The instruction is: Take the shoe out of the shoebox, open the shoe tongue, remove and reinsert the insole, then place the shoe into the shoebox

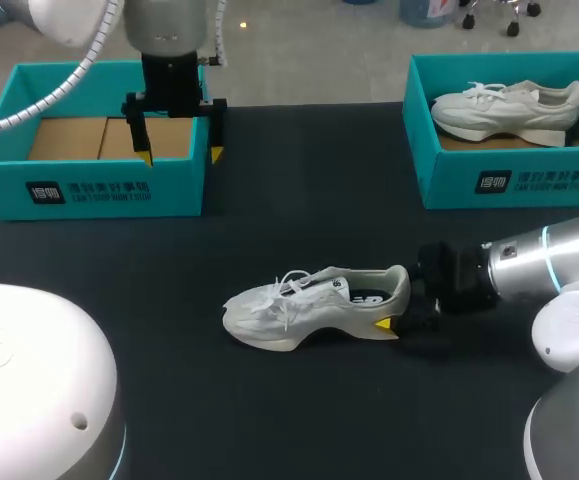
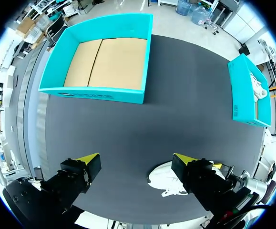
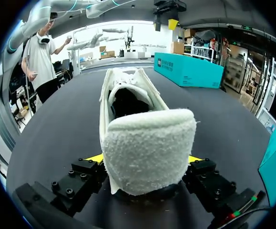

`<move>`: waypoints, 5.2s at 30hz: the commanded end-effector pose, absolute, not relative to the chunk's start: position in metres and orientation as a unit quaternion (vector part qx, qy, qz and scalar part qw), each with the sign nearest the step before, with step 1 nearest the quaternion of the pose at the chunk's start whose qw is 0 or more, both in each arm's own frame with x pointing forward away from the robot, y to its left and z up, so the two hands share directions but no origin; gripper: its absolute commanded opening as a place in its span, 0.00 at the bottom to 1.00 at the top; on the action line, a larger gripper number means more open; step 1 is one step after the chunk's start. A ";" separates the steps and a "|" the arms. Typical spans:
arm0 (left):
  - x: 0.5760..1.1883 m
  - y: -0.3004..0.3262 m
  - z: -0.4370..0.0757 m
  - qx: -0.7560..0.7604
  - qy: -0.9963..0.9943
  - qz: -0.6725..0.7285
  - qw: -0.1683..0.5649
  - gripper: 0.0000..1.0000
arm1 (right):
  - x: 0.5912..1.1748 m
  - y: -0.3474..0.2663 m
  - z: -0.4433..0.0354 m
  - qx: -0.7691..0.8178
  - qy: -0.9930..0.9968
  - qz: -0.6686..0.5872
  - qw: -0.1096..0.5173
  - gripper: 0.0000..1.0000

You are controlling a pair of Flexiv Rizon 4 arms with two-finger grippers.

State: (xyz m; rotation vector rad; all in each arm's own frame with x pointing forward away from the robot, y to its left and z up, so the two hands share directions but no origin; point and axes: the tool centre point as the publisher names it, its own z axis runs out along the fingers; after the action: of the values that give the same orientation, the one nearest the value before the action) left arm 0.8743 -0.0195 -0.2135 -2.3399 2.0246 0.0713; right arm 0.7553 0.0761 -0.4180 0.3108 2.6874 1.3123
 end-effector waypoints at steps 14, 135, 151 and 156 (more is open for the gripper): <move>0.875 -0.019 -0.213 -0.756 0.654 0.023 0.023 1.00 | 0.755 0.078 -0.419 0.104 0.893 0.433 0.068 0.00; 0.714 -0.163 -0.296 -0.712 0.696 0.030 -0.086 0.00 | 0.755 0.078 -0.419 0.104 0.893 0.433 0.068 0.00; 0.710 -0.124 -0.307 -0.741 0.664 0.028 -0.091 0.00 | 0.755 0.078 -0.419 0.104 0.893 0.433 0.068 0.00; 0.711 -0.118 -0.323 -0.754 0.651 0.043 -0.079 0.00 | 0.755 0.078 -0.419 0.104 0.893 0.433 0.068 0.00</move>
State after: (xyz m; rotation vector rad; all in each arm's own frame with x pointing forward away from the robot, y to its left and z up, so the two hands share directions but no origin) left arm 0.7115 -0.1218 -0.3130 -2.4403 2.1392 0.2285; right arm 0.7545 0.0775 -0.4180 0.3091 2.6878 1.3135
